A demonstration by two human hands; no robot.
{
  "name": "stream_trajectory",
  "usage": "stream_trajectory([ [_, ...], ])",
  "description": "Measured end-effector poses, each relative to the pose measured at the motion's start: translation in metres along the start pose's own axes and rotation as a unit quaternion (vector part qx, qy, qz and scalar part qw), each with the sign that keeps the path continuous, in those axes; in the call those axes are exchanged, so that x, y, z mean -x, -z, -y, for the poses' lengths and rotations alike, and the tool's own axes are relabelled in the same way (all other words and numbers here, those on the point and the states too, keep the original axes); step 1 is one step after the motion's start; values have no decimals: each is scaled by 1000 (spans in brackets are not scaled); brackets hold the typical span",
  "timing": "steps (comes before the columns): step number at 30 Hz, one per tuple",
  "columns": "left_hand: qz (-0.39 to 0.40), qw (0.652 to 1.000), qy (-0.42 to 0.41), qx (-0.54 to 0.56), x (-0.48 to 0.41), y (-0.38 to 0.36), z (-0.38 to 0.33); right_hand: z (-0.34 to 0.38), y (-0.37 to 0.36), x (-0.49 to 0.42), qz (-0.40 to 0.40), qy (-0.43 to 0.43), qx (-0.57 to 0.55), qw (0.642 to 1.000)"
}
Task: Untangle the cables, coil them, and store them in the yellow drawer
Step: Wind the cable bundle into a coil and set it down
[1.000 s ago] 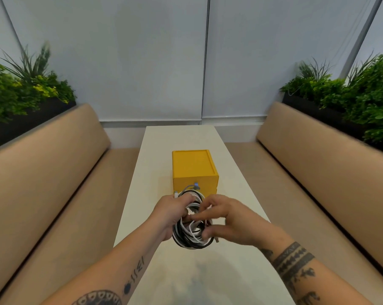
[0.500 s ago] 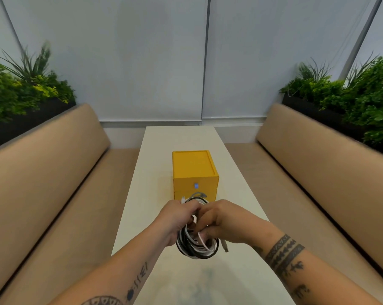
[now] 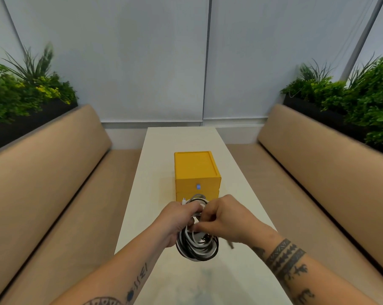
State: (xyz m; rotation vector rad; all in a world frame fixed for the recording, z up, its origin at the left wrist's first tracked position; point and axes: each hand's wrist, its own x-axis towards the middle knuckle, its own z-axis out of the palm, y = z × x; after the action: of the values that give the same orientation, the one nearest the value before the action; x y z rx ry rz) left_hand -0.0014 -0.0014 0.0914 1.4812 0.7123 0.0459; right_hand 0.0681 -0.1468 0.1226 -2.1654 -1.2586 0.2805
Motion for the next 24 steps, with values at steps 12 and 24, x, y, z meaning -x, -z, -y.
stream_trajectory([
  [12, -33, 999, -19, 25, 1, -2, -1, 1, -51, -1, -75, 118, 258, 956],
  [24, -69, 983, -105, -133, 0, 12, 6, -17, -18, 8, -116, -239, -211, 941],
])
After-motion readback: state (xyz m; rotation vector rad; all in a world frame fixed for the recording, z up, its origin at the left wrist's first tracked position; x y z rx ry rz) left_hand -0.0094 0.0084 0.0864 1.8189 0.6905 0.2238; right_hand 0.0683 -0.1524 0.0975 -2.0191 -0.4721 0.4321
